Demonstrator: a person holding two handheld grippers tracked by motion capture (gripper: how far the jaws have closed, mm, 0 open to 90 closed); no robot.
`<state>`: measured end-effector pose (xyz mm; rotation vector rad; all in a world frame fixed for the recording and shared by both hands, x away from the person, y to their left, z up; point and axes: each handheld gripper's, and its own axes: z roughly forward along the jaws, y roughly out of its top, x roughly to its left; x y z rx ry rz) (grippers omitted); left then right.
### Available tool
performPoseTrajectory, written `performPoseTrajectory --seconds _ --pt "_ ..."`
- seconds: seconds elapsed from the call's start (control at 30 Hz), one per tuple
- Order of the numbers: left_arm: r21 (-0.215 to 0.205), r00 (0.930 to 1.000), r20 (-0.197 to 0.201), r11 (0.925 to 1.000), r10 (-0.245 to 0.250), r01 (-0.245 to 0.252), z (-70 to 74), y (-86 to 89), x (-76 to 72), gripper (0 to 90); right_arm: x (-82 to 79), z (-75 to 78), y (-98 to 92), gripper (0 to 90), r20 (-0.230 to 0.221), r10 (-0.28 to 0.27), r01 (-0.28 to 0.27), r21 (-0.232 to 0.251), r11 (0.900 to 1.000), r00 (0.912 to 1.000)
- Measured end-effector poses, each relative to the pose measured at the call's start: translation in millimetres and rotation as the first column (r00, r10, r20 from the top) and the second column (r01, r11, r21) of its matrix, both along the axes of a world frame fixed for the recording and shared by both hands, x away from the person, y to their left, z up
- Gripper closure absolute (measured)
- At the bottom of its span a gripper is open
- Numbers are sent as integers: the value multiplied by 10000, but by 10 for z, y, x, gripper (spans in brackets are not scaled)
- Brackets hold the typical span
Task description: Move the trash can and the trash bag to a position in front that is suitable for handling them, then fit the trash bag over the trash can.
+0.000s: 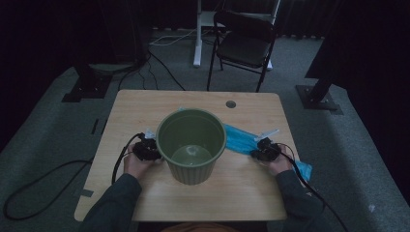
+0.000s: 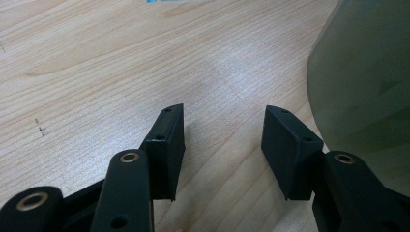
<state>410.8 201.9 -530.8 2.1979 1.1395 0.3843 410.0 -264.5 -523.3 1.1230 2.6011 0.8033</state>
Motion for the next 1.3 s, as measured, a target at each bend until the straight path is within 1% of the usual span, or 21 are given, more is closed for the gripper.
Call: performPoseTrajectory --seconds 0.07,0.2,0.3,0.33,0.4,0.43,0.47,0.5,0.57,0.7,0.73,0.83,0.87,0.9,0.93,1.03,1.13,1.2,1.3 --pt "-34 10000 -1 10000 -14 14 -1 2 3 503 -94 -2 22 870 -101 170 -169 119 9998 9998" --pt "-23 10000 53 10000 -53 53 -5 -9 6 497 -259 7 88 868 -191 528 -528 33 9986 9984" --pt "15 9999 112 10000 -71 71 -9 -18 7 494 -283 9 102 866 -195 600 -601 -7 9982 9980" --pt "28 9999 123 10000 -65 65 -9 -20 8 493 -324 25 139 827 -303 804 -805 -39 9967 9963" --pt "39 9999 153 10000 -76 75 -11 -20 10 493 -340 66 157 743 -278 1032 -1027 205 9945 9943" --pt "39 9999 153 10000 -76 75 -11 -20 10 493 -340 66 157 743 -278 1032 -1027 205 9945 9943" --pt "24 9998 154 10000 -81 80 -12 -18 11 493 -346 94 163 695 -129 1067 -1062 338 9938 9942" --pt "22 9998 159 10000 -82 82 -13 -18 11 493 -359 147 176 617 137 1140 -1146 542 9919 9934" --pt "55 9998 194 9999 -90 89 -14 -21 9 492 -371 192 194 572 304 1136 -1156 719 9907 9931" --pt "140 9996 225 9998 -150 147 -16 -33 2 485 -377 229 223 544 467 1141 -1172 709 9906 9924" --pt "152 9996 235 9998 -162 158 -16 -33 2 482 -377 271 244 525 628 1139 -1183 703 9905 9915" --pt "139 9996 236 9998 -165 161 -17 -32 3 479 -345 362 270 503 936 1203 -1281 829 9883 9883" --pt "139 9996 236 9998 -165 161 -17 -32 3 479 -345 362 270 503 936 1203 -1281 829 9883 9883" --pt "158 9995 273 9997 -166 162 -19 -35 3 479 -331 393 285 491 1033 1201 -1288 814 9883 9874" --pt "171 9994 287 9997 -172 167 -20 -37 4 477 -302 448 318 485 1223 1222 -1333 872 9872 9849" --pt "160 9994 304 9997 -184 179 -22 -39 5 470 -256 505 385 477 1455 1336 -1465 817 9858 9803" --pt "160 9994 303 9997 -188 184 -22 -41 6 468 -215 536 438 475 1550 1338 -1475 808 9858 9788" --pt "149 9993 328 9997 -195 190 -25 -42 8 463 -174 551 474 476 1662 1416 -1557 747 9850 9759" --pt "106 9991 369 9998 -186 182 -30 -43 7 460 -103 556 509 477 1720 1332 -1474 723 9864 9760"
